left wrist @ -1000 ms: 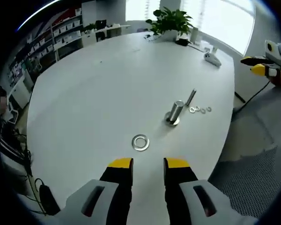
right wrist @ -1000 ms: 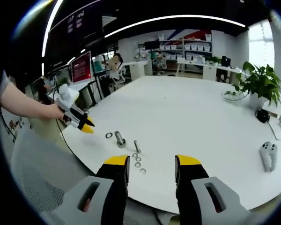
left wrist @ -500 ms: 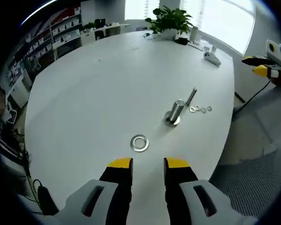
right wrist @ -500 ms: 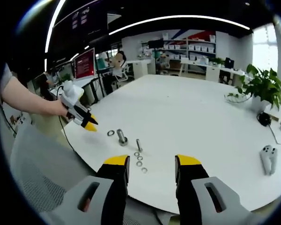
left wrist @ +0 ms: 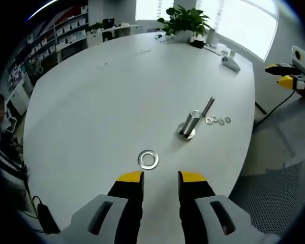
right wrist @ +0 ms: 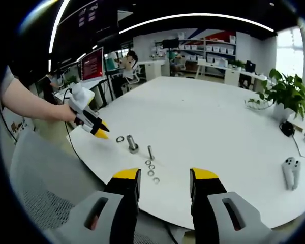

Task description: Place the washer onto the threaded stud by aligning its center hole with the stud, sliding it down to the base, and recovering from edge contact or off-axis alignment until the washer reaches the visible bottom stop.

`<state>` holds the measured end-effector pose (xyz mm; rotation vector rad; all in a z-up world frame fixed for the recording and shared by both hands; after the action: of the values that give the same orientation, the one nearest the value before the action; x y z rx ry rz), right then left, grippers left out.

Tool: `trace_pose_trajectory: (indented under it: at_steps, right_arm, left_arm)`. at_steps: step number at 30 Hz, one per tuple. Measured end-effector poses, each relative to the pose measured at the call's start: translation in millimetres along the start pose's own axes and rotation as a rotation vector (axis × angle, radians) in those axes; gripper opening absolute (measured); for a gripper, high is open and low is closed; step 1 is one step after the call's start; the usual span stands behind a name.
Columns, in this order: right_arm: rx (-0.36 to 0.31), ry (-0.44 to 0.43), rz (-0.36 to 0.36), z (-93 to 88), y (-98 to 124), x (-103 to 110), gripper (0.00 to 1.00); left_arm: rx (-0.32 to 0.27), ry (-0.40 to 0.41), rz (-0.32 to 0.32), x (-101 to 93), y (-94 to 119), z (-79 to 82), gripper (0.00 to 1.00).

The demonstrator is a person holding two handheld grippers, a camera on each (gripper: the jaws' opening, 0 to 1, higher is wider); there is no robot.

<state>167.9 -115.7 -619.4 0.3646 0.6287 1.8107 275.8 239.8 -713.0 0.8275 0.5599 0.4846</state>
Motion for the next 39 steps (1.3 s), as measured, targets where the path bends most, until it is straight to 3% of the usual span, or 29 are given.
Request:
trace_pose_trajectory:
  at_steps: [10,17,39]
  right_arm:
    - [0.032,0.034,0.005,-3.0,-2,3,0.41]
    - [0.035,-0.012,0.011,-3.2,-2,1,0.41]
    - [0.015,-0.049,0.107,-2.7,-3,7,0.39]
  left_arm:
    - [0.068,0.033,0.019,7.5,-20,6.5,0.27]
    - [0.131,0.05,0.06,11.3,-40,9.0,0.29]
    - [0.202,0.066,0.124,8.7,-49,19.8,0.29]
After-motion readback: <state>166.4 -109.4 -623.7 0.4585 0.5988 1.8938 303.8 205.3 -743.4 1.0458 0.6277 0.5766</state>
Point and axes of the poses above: the point that each gripper's makers call its tool centre point, and the gripper's own axes: y roughly backward along the fingers, x roughly to its left, z roughly out of its top, the point moved 9 cm from there along y, roughly backward along the fingers, and after that the axes turned 12 degrees about -z, right-handed, at the moved point
